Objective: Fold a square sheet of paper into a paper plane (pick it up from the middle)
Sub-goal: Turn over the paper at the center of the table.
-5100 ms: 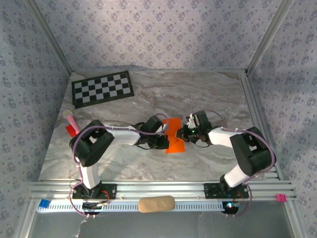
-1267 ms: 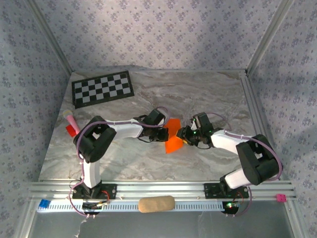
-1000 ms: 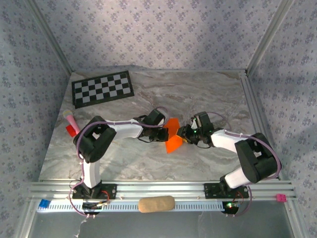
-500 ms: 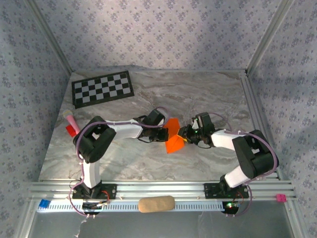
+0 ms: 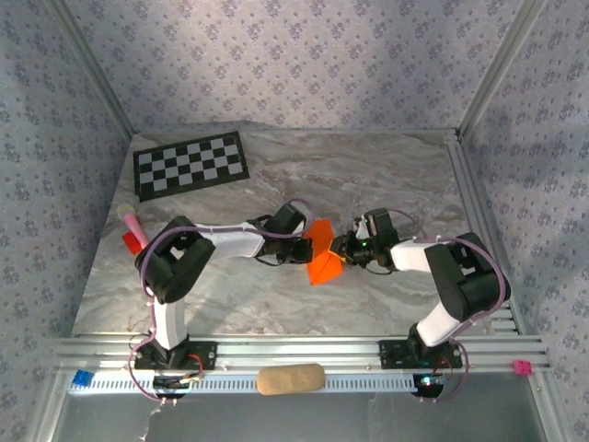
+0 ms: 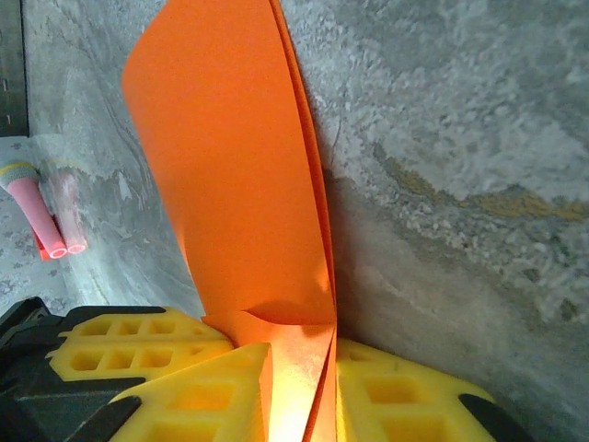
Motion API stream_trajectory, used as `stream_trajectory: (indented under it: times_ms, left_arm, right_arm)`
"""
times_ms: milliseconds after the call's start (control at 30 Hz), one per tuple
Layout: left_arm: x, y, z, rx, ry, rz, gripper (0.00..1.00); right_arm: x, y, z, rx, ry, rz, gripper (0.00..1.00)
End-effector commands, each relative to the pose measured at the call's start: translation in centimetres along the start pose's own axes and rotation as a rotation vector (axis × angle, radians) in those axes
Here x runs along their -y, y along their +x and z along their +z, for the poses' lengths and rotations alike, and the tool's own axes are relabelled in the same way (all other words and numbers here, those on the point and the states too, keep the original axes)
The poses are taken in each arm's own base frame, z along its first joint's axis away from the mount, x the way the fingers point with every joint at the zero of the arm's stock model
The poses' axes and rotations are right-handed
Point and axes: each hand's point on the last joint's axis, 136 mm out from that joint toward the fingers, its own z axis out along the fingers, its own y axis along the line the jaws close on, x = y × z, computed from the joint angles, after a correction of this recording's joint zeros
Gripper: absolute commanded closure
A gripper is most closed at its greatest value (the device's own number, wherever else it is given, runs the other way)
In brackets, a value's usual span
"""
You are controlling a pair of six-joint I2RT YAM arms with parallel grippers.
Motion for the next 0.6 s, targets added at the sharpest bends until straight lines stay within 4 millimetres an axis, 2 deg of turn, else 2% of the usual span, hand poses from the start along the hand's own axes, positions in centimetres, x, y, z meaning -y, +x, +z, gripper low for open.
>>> stream_trajectory:
  times_ms: [0,233,567]
  left_arm:
    - [-0.9,1.2,-0.2,-0.024,-0.039,-0.020,0.94]
    - [-0.4,0.8,-0.4,-0.009,-0.022,-0.020,0.91]
    - [0.4,-0.3,-2.1,0.059,-0.002,-0.016,0.83]
  right_arm:
    - [-0.1,0.0,0.1,-0.007,-0.023,-0.025,0.78]
    - [0.1,0.0,0.0,-0.005,-0.024,-0.026,0.84]
    - [-0.5,-0.2,-0.1,0.000,-0.049,-0.034,0.93]
